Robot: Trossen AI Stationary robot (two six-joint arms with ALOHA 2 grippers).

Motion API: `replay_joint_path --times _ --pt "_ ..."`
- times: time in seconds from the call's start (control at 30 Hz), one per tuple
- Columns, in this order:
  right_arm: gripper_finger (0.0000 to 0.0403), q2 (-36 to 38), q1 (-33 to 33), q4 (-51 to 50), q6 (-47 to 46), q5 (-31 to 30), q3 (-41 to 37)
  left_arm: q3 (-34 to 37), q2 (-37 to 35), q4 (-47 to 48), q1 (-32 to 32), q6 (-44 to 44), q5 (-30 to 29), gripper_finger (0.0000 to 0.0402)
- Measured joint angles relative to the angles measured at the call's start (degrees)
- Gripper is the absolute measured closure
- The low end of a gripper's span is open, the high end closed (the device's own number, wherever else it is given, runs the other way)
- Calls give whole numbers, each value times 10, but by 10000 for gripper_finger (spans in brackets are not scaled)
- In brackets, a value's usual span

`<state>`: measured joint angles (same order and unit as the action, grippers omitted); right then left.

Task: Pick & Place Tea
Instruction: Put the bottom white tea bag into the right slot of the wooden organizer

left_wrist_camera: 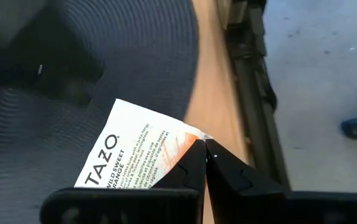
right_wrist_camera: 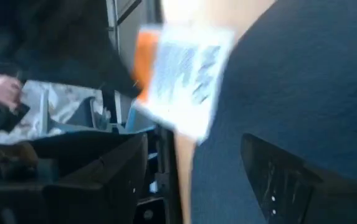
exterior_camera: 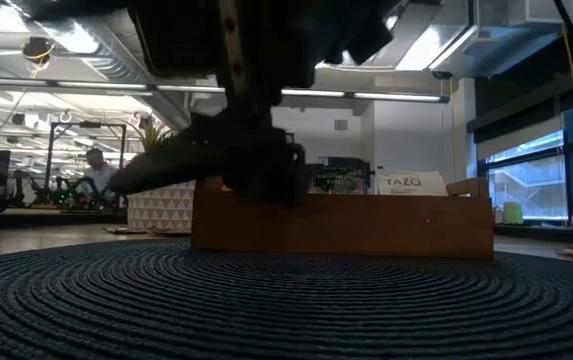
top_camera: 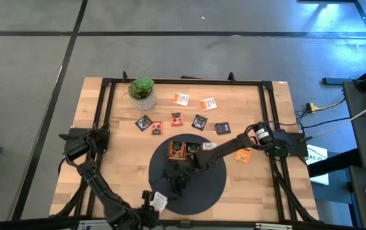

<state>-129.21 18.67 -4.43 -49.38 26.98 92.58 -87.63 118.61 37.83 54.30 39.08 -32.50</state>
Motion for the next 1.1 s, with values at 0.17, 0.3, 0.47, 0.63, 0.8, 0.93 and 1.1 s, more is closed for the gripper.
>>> replay_joint_path --times 0.17,0.3,0.47,0.63,0.8,0.93,1.1 --pt "144 0 -16 4 -15 16 0 -9 0 11 -11 -29 -23 400" --pt "149 0 -18 -4 -15 20 0 -16 -1 15 -16 -39 -40 400" --pt "193 0 -18 -1 0 31 0 -18 -1 16 -16 -39 -45 400" --pt "277 0 -18 0 2 32 0 -18 -1 17 -16 -39 -63 400" --pt "372 0 -18 4 19 33 0 -18 -1 17 -16 -40 -64 400" --pt "392 0 -21 5 19 34 0 -18 -1 11 -13 -58 -41 400" --pt "397 -1 -30 7 21 38 0 -18 -1 11 -11 -43 -25 400"
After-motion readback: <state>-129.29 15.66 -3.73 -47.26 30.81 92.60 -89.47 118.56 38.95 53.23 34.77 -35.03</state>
